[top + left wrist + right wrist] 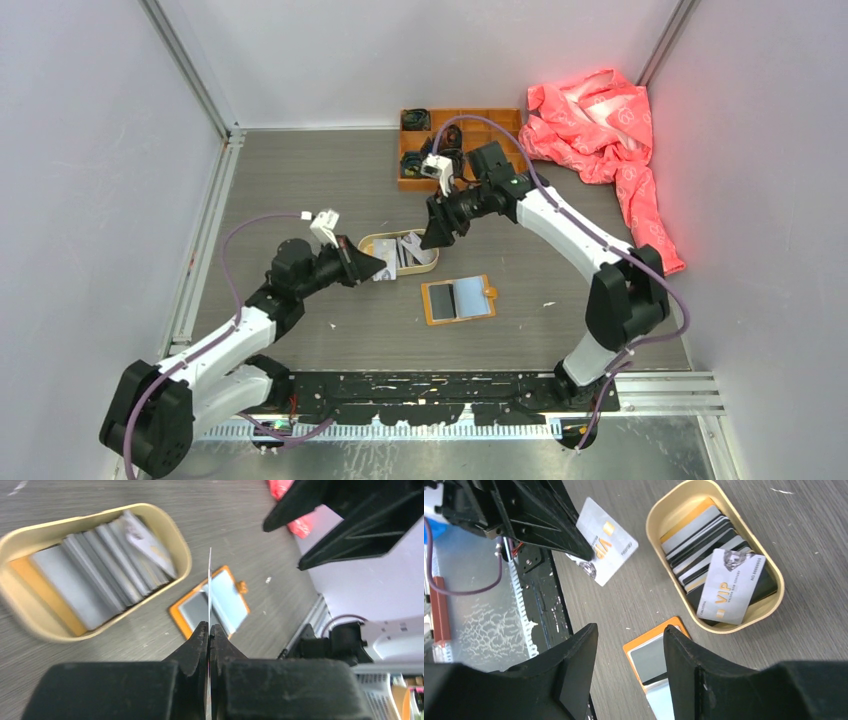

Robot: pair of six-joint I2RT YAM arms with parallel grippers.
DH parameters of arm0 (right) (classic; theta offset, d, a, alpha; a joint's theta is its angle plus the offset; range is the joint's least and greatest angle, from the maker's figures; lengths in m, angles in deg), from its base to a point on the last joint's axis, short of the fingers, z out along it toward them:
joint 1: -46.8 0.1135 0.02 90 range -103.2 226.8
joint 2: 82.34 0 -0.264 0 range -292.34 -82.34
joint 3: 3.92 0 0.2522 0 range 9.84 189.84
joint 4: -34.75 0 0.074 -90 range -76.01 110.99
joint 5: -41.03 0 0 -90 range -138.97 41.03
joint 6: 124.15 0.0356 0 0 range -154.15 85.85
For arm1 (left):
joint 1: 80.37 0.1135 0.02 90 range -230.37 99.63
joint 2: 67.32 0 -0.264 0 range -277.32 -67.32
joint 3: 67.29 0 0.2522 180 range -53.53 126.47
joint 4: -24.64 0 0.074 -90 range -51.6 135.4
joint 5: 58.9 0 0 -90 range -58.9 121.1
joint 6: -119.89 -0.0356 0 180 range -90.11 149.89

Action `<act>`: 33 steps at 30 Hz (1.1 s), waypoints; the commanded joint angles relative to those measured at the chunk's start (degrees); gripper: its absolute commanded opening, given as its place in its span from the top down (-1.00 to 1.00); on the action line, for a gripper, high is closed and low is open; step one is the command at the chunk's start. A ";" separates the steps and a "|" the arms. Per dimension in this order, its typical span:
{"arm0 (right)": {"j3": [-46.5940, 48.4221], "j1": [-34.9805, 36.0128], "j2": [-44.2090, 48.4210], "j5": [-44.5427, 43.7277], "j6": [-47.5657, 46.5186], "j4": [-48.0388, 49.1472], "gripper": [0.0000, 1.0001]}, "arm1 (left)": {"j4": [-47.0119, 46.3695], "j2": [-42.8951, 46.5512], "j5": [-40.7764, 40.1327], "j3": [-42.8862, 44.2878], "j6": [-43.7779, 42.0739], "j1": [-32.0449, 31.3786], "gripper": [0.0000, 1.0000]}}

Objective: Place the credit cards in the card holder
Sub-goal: Pick up the credit card from the storage box.

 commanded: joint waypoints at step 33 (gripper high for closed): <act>-23.69 6.94 15.43 19.85 5.24 27.49 0.95 | -43.80 3.16 -5.27 -12.18 -0.40 -19.32 0.91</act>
